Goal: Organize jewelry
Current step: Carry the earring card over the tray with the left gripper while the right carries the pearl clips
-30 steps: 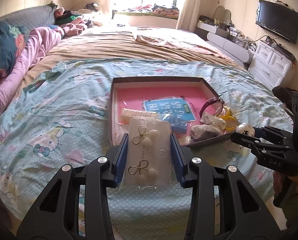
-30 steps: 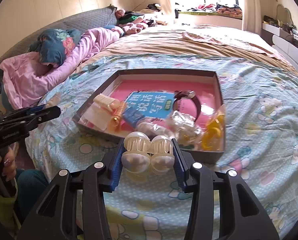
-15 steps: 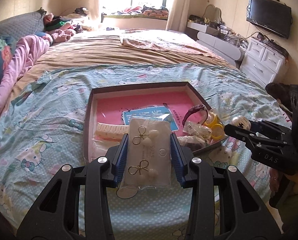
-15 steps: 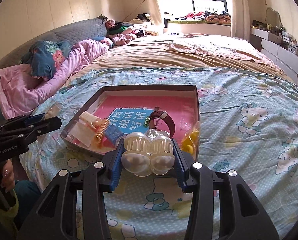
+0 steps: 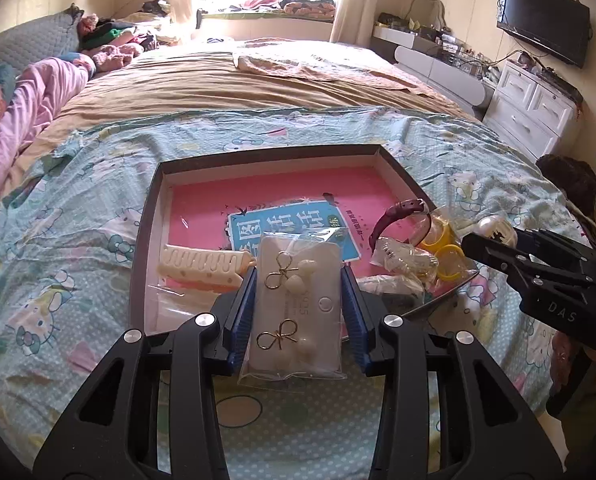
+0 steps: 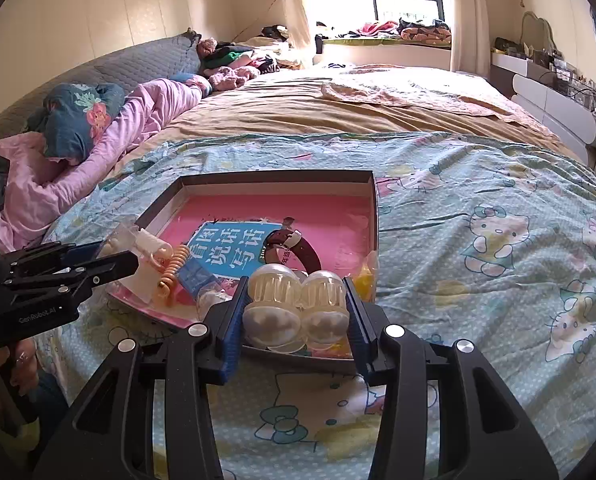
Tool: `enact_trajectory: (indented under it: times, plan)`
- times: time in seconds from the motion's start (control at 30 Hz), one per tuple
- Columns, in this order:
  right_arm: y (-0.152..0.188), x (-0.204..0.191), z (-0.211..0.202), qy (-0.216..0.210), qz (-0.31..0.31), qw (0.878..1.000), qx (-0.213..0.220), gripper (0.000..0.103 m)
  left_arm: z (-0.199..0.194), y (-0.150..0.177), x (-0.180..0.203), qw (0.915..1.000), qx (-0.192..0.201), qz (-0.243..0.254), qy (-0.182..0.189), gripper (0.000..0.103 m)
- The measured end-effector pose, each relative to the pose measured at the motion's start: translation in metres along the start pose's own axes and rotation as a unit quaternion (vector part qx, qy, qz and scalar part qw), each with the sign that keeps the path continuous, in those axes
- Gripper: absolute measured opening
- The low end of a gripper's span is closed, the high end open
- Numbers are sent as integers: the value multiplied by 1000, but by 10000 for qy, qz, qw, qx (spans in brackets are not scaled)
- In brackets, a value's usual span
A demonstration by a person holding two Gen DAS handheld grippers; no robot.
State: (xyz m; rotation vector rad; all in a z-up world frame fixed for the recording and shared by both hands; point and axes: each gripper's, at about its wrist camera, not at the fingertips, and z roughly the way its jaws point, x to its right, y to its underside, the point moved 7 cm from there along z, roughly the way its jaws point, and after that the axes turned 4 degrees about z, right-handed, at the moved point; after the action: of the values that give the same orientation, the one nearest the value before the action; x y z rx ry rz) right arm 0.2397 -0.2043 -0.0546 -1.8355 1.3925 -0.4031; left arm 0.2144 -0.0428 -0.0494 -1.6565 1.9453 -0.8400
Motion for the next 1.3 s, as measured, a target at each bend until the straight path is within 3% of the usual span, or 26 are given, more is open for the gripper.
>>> enact_trajectory:
  times: [0.57,0.97,1.3]
  plan:
    - [-2,-2,14,0,-69,9999,-90,43,22,6,-2,9998,-142,-81,87,32]
    - [3,-15,32,-6,-216,9995,-240,43,32,8,-24,9994,-146,-321,28,33]
    - [-3,-9,46,217,-220,9993,-195,43,39,13,-33,9988,-226,-441,-18,33]
